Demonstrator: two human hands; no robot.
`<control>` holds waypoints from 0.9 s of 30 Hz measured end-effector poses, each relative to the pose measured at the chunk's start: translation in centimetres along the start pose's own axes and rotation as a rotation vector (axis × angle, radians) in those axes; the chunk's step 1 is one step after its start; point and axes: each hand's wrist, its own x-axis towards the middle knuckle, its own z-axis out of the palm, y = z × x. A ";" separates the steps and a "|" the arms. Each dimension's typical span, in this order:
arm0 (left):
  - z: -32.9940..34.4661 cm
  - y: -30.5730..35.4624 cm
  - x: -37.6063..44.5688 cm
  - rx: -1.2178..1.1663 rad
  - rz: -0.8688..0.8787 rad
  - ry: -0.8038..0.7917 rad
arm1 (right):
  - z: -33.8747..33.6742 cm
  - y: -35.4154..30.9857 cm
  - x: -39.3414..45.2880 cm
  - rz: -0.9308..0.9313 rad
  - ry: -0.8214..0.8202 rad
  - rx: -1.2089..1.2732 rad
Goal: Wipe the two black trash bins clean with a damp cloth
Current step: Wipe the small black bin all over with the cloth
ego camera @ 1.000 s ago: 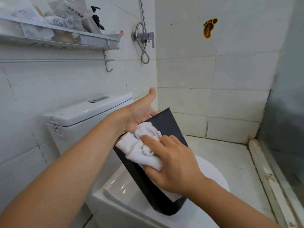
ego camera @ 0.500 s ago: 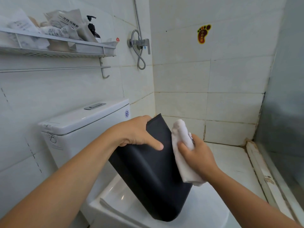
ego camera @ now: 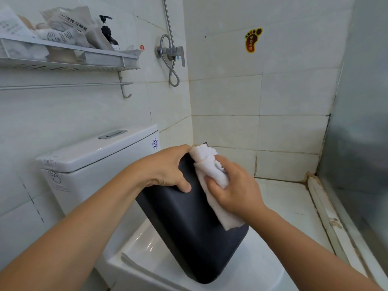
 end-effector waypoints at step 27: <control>-0.6 0.7 0.9 -0.110 0.251 0.172 | -6.4 0.9 -0.8 0.273 0.063 0.451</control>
